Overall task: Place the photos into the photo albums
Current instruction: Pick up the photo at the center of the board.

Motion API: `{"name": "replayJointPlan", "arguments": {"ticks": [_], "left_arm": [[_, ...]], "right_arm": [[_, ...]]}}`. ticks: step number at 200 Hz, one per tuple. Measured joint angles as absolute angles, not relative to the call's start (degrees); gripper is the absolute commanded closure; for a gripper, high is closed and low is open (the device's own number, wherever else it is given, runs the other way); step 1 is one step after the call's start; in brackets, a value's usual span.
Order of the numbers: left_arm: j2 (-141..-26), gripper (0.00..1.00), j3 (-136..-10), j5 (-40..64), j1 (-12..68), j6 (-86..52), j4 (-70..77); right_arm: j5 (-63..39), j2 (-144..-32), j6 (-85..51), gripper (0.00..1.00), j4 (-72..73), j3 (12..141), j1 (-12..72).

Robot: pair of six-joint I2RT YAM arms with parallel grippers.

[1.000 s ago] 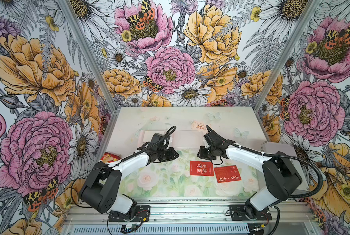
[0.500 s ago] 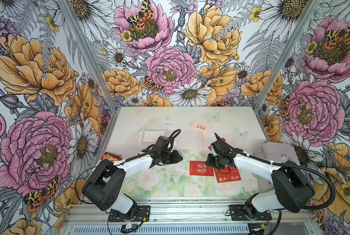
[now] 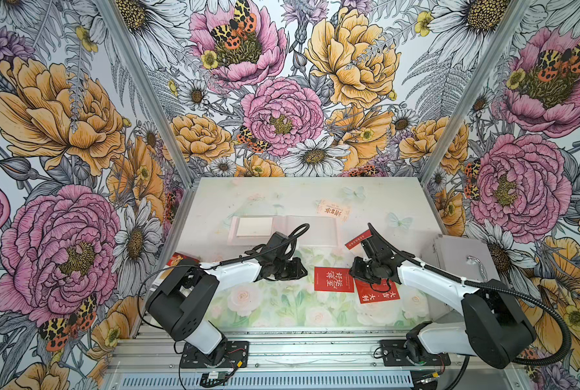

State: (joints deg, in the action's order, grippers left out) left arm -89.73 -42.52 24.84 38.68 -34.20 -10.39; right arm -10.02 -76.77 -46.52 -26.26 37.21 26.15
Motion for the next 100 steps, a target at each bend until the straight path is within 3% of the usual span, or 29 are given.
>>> {"name": "replayJointPlan", "arguments": {"ticks": [100], "left_arm": [[-94.54, 0.78, -46.09, 23.59, 42.04, -34.22, -11.53]], "right_arm": [[-11.44, -78.24, -46.94, 0.66, -26.24, 36.84, 26.04]]}}
